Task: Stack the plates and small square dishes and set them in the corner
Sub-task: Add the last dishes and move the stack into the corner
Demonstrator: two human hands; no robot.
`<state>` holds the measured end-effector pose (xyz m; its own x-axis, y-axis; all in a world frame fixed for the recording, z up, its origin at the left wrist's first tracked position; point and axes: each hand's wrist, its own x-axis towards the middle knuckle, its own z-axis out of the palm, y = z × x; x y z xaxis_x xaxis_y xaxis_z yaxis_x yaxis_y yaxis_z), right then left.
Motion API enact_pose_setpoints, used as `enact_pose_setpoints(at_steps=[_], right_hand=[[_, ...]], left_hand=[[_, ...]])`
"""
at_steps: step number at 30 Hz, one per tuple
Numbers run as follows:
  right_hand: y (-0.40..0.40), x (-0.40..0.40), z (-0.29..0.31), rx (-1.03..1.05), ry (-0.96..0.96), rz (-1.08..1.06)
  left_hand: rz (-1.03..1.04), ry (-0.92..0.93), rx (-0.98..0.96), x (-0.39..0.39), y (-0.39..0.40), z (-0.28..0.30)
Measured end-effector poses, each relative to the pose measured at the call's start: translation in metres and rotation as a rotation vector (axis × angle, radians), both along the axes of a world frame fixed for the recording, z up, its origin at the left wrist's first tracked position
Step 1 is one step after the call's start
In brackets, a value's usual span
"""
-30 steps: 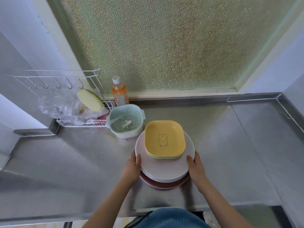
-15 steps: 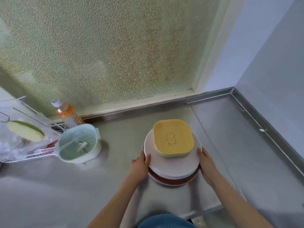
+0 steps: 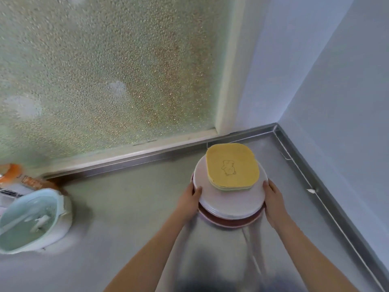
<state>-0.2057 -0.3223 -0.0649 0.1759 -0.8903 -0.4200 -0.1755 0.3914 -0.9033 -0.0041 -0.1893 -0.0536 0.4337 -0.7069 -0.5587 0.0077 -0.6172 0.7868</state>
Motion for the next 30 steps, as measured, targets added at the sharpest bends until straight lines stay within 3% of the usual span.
enact_pose_setpoints(at_steps=[11, 17, 23, 30], right_hand=[[-0.130, -0.024, 0.006, -0.049, 0.072, -0.070], [-0.157, -0.035, 0.011, -0.137, 0.176, -0.118], [-0.161, -0.036, 0.005, -0.191, 0.245, -0.101], [-0.170, -0.022, 0.005, -0.145, 0.357, -0.135]], left_hand=[[0.166, 0.195, -0.051, -0.044, -0.125, 0.005], [0.219, 0.239, -0.031, -0.065, -0.160, 0.005], [0.237, 0.167, -0.013, -0.068, -0.173, 0.003], [0.258, 0.212, 0.002, -0.068, -0.176, 0.002]])
